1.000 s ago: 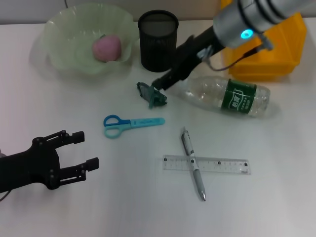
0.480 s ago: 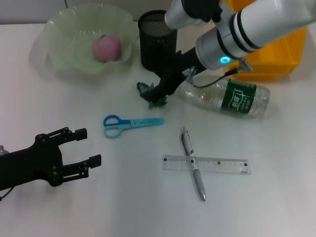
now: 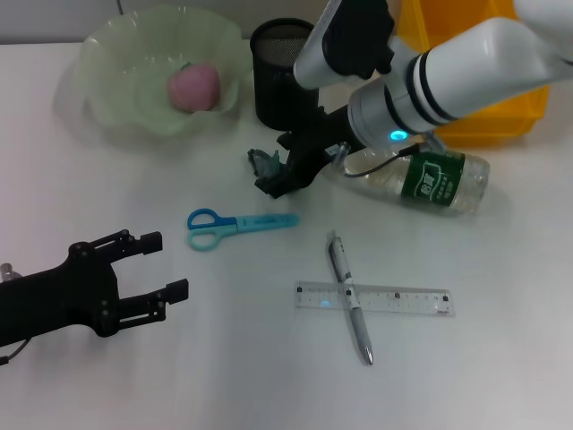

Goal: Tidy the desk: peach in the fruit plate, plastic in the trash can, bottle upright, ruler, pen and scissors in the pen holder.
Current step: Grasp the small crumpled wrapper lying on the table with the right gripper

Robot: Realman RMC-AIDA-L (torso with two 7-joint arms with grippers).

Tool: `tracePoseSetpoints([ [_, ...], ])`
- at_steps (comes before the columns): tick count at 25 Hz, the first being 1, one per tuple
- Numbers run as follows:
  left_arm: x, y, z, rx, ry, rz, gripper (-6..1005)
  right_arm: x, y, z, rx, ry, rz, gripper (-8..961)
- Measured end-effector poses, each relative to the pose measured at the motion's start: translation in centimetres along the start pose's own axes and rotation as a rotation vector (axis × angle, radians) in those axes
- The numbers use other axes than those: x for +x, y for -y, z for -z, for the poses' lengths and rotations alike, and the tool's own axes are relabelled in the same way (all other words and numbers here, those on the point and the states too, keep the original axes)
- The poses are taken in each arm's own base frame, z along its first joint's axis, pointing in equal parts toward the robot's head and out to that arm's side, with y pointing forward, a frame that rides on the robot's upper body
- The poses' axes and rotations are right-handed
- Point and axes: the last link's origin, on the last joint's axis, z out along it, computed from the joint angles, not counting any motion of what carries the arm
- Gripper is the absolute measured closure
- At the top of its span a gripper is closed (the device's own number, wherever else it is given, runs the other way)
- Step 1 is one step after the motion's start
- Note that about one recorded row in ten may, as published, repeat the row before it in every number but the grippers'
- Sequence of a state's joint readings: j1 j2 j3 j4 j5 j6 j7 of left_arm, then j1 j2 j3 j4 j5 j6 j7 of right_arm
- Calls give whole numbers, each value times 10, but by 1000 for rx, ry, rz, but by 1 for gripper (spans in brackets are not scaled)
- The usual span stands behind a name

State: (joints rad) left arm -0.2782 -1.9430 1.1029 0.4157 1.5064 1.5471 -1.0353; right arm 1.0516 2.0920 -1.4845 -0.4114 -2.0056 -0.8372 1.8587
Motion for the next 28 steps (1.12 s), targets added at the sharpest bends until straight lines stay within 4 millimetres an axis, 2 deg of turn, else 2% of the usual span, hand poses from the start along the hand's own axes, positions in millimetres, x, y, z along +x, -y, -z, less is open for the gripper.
tracePoseSetpoints([
  [9, -1, -1, -3, 3, -1, 4, 195, 8, -6, -10, 36, 16, 35, 216],
  [22, -1, -2, -6, 2, -5, 1, 196, 14, -6, -12, 46, 28, 19, 327],
  [28, -1, -3, -9, -2, -10, -7, 197, 17, -4, -12, 57, 35, 3, 528],
])
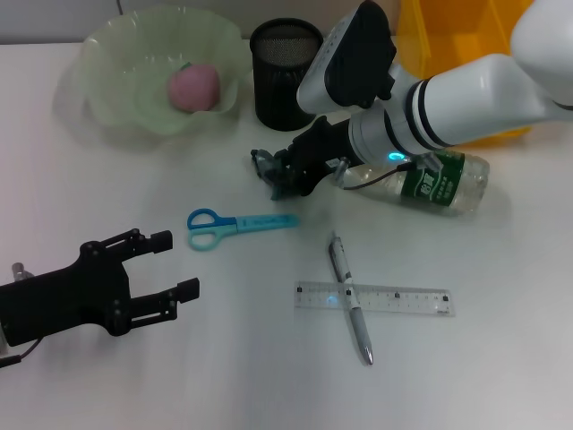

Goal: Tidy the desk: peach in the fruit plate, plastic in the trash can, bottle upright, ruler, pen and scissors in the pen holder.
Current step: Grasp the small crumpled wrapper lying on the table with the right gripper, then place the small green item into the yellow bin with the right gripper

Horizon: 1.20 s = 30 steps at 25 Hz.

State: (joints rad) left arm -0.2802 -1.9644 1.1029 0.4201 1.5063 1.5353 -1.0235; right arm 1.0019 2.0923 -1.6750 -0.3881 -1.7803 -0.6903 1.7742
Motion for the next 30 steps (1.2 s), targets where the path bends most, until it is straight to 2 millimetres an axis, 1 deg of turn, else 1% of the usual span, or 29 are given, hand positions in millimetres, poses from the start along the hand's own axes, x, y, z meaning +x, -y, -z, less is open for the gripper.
tracePoseSetpoints([
  [5, 0, 0, 0, 1, 0, -1, 198, 0, 0, 1, 0, 30, -10, 780],
  [12, 0, 0, 0, 2, 0, -10, 199, -1, -1, 3, 0, 62, -21, 891],
  [16, 1, 1, -2, -1, -1, -15, 199, 0, -4, 8, 1, 111, -26, 955],
  [20, 3, 2, -3, -2, -5, -17, 200, 5, -8, 18, -4, 171, -49, 951],
  [23, 4, 2, -4, -3, -11, -19, 200, 11, -12, 30, -12, 252, -82, 948],
  [26, 7, 2, -9, -8, -21, -23, 201, 23, -11, 45, -9, 375, -116, 945],
  [30, 13, 5, -14, -1, -47, -28, 201, 44, -11, 64, -9, 547, -169, 942],
])
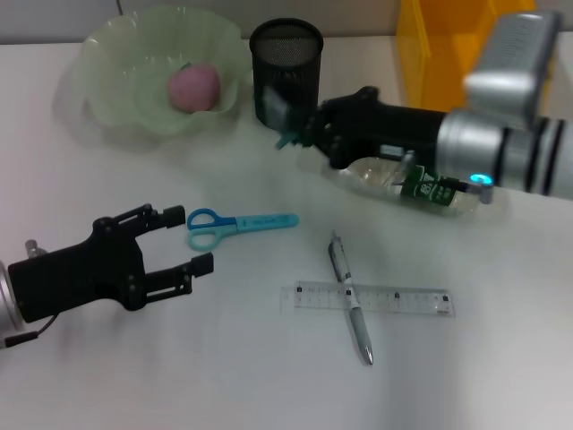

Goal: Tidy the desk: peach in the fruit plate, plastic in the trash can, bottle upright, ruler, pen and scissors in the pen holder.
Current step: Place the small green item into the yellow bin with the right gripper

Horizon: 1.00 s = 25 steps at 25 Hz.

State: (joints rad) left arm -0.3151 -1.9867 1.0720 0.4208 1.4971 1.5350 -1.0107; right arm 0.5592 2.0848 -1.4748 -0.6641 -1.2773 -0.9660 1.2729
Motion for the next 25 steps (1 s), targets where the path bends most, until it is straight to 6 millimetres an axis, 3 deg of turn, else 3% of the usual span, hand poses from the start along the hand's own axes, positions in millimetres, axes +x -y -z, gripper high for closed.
tracePoseSetpoints([
  [8, 9, 4, -10, -8, -25, -15, 202, 30, 1, 56, 64, 255, -15, 934],
  [15, 12, 5, -16, -7, -39, -29, 203, 49, -4, 81, 149, 304, 26, 927],
  [25, 15, 5, -21, -10, -50, -22, 204, 55, 34, 121, 503, 409, -16, 918],
])
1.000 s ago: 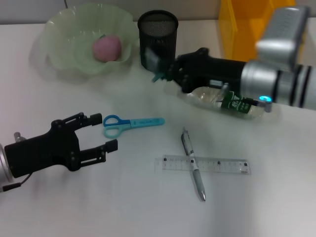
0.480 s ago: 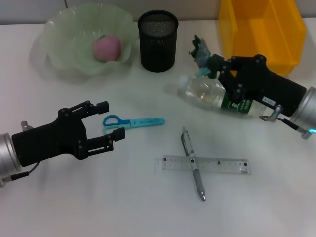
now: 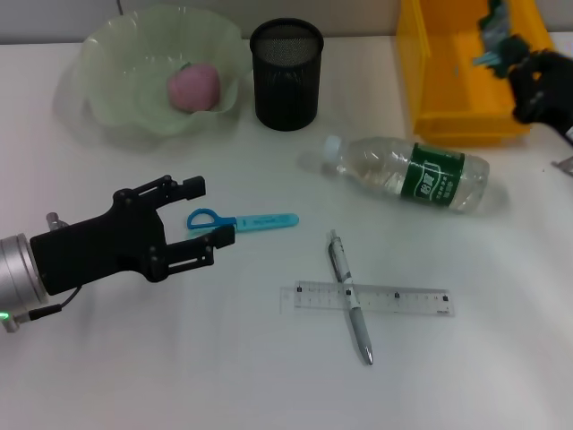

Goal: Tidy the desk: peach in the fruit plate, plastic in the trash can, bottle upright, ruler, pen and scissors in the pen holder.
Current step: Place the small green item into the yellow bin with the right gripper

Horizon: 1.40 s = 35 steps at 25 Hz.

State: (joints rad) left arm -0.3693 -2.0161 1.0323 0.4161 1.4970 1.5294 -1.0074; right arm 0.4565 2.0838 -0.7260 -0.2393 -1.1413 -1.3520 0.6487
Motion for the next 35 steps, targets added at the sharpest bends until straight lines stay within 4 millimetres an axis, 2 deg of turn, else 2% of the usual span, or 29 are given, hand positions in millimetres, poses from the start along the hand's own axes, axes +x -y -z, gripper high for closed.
tracePoseSetpoints([
  [4, 0, 0, 0, 3, -3, 1, 205, 1, 19, -4, 120, -17, -9, 914],
  [6, 0, 0, 0, 4, -4, 4, 205, 2, 27, -14, 154, -53, -11, 912],
  [7, 0, 0, 0, 4, -4, 4, 205, 2, 27, -14, 154, -53, -11, 911],
  [11, -2, -2, 1, 7, -7, 10, 206, 0, 31, -36, 160, -97, 6, 907],
  [18, -2, -3, 2, 9, -14, 14, 207, 2, 30, -58, 158, -162, 27, 901],
  [26, -3, -3, 3, 11, -15, 18, 208, 3, 30, -66, 163, -196, 7, 893],
  [31, -2, -3, 3, 9, -15, 17, 208, 1, 33, -65, 177, -185, -7, 699],
  [34, 0, -2, 1, 4, -17, 11, 209, -2, 34, -63, 179, -158, -56, 457],
  [35, 0, -2, 1, 4, -17, 11, 209, -4, 34, -61, 173, -140, -79, 431],
])
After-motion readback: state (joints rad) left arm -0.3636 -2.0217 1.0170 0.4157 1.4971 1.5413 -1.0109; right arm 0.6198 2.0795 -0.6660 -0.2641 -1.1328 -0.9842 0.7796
